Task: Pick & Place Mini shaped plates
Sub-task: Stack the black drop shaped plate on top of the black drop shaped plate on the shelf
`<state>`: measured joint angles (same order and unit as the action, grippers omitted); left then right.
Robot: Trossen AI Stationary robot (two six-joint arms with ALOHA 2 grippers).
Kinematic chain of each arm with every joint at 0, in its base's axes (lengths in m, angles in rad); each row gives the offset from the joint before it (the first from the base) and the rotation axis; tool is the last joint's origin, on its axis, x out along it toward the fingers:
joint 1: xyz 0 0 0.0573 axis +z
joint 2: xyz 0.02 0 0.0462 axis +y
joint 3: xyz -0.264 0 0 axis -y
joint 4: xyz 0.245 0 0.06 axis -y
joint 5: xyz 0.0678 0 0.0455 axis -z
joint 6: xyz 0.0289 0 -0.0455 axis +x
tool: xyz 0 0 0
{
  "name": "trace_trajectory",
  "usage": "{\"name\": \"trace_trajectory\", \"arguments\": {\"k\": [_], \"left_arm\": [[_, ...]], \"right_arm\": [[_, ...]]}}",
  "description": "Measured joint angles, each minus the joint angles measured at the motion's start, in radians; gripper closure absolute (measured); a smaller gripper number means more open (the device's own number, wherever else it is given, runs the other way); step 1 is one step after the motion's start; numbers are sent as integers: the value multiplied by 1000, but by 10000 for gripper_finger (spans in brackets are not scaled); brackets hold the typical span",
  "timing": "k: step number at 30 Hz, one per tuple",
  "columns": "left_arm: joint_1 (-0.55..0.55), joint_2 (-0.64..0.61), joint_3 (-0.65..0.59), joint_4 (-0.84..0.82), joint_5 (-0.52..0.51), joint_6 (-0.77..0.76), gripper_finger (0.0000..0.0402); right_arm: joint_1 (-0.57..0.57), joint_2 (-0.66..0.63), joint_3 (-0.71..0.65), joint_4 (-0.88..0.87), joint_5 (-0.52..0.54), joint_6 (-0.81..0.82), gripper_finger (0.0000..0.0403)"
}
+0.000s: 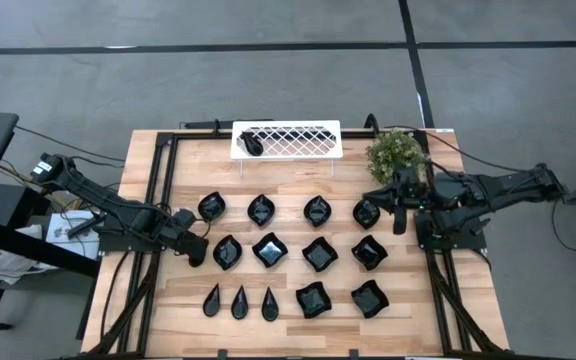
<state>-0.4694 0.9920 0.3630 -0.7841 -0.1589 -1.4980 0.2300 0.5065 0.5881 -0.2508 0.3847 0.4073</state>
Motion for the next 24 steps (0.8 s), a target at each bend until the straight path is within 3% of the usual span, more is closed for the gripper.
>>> {"name": "trace_trajectory", "arguments": {"k": [4,6,10,15,24], "left_arm": [[0,0,0,0,0,0,274],[0,0,0,0,0,0,273],[0,0,0,0,11,0,274],[0,0,0,0,33,6,275],[0,0,0,0,37,9,275]], "right_arm": [[50,-64,-79,-4,126,29,403],[69,-119,-130,15,140,62,403],[96,-247,-194,76,134,49,403],[97,-376,-209,46,39,33,403],[95,-434,-210,-69,9,-65,403]]}}
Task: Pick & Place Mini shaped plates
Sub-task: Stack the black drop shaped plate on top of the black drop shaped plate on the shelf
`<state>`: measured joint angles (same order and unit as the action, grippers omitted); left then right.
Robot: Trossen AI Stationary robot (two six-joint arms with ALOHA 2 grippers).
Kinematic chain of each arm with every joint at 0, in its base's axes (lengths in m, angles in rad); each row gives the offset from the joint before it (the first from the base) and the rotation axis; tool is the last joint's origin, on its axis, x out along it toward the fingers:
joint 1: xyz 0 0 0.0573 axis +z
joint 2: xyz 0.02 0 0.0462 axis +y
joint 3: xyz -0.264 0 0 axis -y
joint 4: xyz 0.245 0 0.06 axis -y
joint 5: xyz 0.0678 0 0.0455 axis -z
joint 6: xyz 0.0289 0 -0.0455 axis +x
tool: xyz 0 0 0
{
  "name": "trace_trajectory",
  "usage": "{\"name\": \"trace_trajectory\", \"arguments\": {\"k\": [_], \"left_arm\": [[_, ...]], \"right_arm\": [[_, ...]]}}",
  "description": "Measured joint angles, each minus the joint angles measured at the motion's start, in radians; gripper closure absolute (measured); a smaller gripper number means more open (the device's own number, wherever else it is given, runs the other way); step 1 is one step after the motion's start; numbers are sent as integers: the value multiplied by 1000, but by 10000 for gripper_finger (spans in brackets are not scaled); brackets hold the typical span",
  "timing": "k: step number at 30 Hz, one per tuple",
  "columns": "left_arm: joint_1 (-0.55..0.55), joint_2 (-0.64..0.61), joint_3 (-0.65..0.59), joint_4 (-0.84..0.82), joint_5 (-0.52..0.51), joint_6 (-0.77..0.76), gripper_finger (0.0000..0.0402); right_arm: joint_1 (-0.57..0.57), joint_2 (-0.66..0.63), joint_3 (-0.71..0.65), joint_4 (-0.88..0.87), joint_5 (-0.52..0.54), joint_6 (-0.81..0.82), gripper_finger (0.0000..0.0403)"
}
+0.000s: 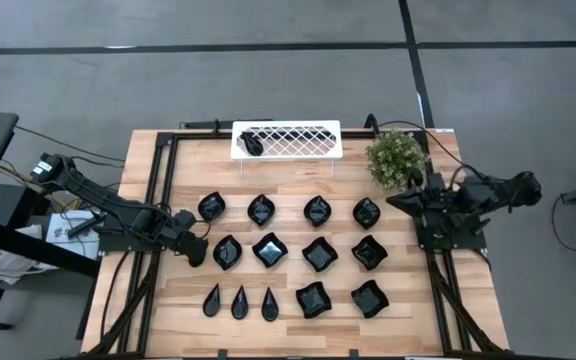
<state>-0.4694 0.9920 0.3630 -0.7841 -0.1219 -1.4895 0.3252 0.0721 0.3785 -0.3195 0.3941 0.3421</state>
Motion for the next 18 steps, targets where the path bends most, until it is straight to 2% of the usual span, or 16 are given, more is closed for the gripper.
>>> {"name": "trace_trajectory", "arguments": {"k": [18], "left_arm": [[0,0,-9,8,-102,27,276]], "right_arm": [[0,-1,0,16,-1,7,403]]}}
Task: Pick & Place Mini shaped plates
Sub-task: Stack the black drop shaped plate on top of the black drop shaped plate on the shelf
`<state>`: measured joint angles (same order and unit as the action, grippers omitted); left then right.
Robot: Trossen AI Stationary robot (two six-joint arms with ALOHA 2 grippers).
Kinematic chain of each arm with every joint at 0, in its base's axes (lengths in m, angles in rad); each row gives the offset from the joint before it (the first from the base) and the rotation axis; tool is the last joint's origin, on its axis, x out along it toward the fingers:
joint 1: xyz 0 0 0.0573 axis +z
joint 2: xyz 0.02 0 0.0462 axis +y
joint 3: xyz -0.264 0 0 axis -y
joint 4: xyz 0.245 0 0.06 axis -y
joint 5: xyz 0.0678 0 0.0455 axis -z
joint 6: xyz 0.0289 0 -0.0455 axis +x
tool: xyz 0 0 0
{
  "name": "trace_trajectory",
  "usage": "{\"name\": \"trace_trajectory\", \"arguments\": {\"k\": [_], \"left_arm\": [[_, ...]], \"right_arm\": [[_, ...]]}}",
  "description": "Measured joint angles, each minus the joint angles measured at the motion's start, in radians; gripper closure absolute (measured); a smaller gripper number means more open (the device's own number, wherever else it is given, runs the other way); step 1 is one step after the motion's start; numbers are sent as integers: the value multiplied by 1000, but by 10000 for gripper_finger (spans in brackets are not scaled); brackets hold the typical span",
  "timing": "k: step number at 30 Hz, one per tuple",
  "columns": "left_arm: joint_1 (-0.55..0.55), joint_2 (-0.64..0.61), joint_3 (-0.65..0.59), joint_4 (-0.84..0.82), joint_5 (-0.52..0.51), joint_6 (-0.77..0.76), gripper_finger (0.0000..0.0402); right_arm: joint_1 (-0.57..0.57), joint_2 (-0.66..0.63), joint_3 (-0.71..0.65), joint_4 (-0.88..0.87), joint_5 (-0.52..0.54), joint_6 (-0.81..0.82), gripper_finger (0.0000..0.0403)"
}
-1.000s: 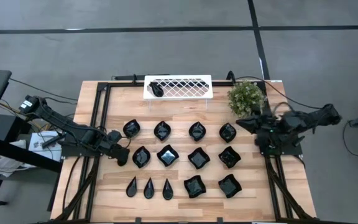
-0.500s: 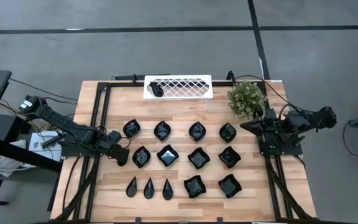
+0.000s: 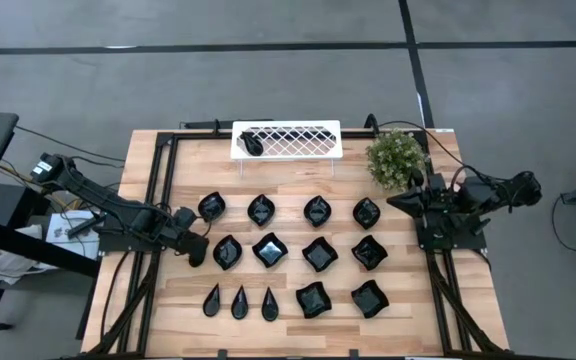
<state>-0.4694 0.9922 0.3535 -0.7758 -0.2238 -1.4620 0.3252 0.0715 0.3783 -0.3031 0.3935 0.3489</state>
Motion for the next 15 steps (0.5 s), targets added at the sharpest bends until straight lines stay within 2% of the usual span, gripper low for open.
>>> {"name": "trace_trajectory", "arguments": {"k": [15], "left_arm": [[0,6,-32,66,-15,-1,276]], "right_arm": [[0,0,0,0,0,4,403]]}}
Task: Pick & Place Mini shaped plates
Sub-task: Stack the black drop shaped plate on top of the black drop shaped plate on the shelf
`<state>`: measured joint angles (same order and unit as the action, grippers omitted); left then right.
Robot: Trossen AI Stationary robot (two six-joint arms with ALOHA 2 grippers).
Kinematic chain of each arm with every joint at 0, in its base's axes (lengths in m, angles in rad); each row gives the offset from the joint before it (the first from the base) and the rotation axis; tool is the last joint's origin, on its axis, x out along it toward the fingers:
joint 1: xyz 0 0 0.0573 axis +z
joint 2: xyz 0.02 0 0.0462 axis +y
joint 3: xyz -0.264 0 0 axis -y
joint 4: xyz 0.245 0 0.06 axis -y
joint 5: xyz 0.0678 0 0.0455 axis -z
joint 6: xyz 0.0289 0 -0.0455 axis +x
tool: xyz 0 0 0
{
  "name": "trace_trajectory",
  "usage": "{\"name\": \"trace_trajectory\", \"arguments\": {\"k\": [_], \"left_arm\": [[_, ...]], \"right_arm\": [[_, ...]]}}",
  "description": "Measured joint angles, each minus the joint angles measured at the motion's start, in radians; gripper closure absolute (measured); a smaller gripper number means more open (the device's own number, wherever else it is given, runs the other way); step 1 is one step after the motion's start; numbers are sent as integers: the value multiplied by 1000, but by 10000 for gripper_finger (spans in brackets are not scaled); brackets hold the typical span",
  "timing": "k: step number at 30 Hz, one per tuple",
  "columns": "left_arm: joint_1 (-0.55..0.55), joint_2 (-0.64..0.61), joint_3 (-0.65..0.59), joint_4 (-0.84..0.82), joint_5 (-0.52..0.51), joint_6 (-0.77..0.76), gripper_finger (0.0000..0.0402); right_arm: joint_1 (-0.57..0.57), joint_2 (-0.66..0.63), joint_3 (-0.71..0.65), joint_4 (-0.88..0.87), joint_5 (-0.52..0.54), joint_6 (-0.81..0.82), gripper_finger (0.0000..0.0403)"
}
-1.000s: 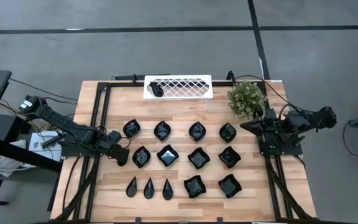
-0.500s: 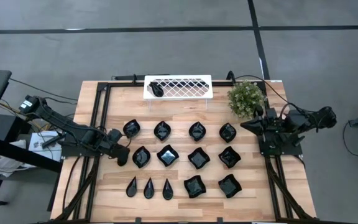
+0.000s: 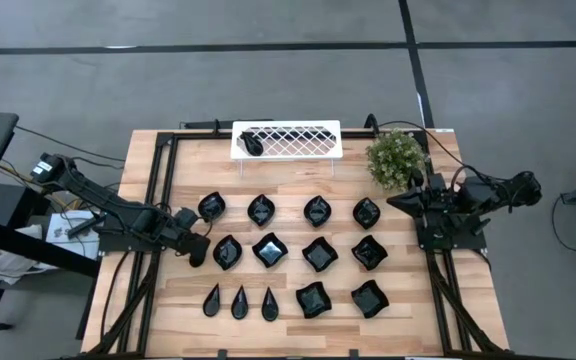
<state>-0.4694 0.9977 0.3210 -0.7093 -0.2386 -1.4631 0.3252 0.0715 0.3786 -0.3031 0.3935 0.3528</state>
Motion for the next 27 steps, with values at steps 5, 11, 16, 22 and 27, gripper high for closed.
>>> {"name": "trace_trajectory", "arguments": {"k": [5,11,16,22,27], "left_arm": [[0,0,0,2,2,-3,281],[0,0,-2,3,3,-3,315],[0,0,-2,4,3,-2,338],[0,0,-9,11,3,0,357],[0,0,-9,15,2,0,371]], "right_arm": [[0,0,0,0,0,38,403],[0,0,0,3,0,41,403],[0,0,0,3,0,41,403],[0,0,1,3,0,41,403],[0,0,1,3,0,41,403]]}}
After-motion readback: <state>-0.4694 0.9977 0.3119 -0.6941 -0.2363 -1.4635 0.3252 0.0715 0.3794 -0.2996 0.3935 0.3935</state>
